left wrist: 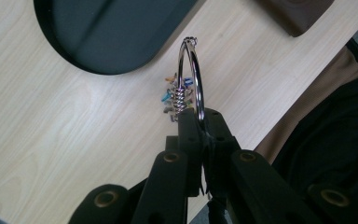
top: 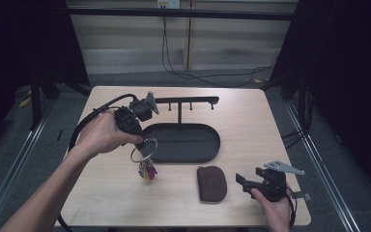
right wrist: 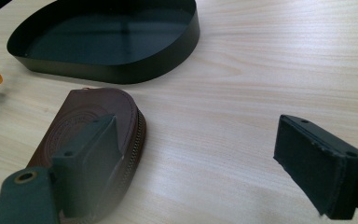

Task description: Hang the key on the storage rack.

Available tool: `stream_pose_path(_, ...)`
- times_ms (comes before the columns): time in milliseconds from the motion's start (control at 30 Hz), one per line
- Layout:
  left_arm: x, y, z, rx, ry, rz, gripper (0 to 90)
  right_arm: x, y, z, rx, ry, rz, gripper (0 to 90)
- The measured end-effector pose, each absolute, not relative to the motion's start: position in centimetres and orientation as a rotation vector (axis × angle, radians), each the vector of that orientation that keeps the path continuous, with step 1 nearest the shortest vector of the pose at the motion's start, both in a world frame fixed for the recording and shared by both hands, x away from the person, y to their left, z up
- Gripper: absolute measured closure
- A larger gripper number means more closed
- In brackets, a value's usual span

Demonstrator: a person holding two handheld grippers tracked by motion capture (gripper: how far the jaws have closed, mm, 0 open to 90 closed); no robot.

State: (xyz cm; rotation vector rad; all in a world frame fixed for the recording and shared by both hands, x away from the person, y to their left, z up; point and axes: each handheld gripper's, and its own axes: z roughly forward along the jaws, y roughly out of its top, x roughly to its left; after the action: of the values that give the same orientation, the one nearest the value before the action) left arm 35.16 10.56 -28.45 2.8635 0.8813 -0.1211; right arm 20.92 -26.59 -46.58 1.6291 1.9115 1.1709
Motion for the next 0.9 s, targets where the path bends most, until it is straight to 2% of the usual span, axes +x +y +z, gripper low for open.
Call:
stream_pose_path(333,36.6,10.1,-27.4,2.882,0.901,-0.111,87.7,20.9,-26.5,-46.6,1.622,1.924,1.172,14.0)
stream_pose_path(900,40.0,10.4,-26.5,2.803,0.996,-0.151,87.7,20.9,-26.5,-46.6,1.619,1.931,1.184,13.9)
